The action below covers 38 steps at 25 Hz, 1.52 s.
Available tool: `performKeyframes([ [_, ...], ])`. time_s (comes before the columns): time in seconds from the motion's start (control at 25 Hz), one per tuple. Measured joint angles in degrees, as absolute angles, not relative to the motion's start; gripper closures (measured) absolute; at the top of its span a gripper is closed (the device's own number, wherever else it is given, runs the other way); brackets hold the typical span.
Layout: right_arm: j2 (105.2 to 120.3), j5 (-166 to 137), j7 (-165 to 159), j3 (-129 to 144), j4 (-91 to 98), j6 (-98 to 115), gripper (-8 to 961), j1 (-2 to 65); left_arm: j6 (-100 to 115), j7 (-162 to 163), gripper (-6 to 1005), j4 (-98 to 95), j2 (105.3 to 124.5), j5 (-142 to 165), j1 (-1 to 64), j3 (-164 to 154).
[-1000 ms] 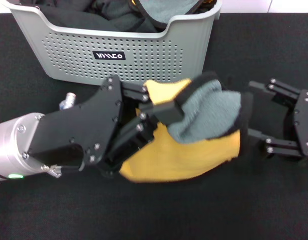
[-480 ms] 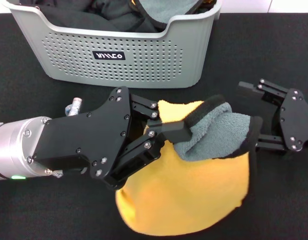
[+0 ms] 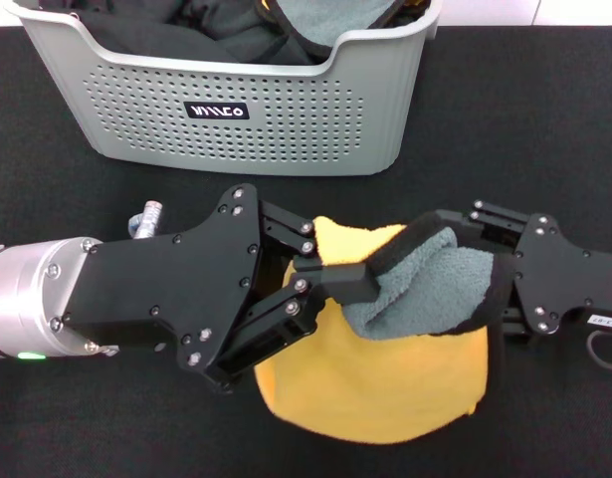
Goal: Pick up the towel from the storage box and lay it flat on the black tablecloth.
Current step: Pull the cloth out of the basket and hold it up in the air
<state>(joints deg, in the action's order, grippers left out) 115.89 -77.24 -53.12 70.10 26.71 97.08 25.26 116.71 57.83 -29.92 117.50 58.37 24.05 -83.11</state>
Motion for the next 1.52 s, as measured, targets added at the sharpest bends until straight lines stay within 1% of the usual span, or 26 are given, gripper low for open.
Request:
performKeyframes([
  [0.12,115.67,-77.7,-53.2,70.4,27.2,96.4,137,25.3,116.7,57.8,963,-29.9,117.01,59.0,24.1,-83.1],
  [0.32,114.33,-79.1,-53.4,70.2,27.7,96.2,138,25.5,116.7,57.9,962,-30.1,116.71,60.8,24.2,-83.2],
  [0.4,114.03,-80.8,-53.4,70.1,28.0,96.1,138,25.9,116.7,58.0,961,-30.1,116.4,62.1,24.6,-83.1],
  [0.84,113.92,-88.5,-53.5,70.1,28.8,96.3,141,27.8,116.8,58.2,958,-32.2,115.45,64.2,26.2,-86.4],
  [1.12,113.1,-88.8,-53.5,70.0,28.9,96.3,142,27.6,116.8,58.3,957,-32.9,115.41,63.9,26.3,-86.8],
  [1.32,112.99,-88.9,-53.1,70.0,28.9,95.3,337,27.7,116.8,58.4,956,-32.9,115.57,63.9,26.1,-86.7],
  [1.52,113.27,-88.9,-53.1,70.3,28.9,93.9,436,28.2,116.8,58.5,954,-33.0,115.66,64.2,25.8,-87.1],
])
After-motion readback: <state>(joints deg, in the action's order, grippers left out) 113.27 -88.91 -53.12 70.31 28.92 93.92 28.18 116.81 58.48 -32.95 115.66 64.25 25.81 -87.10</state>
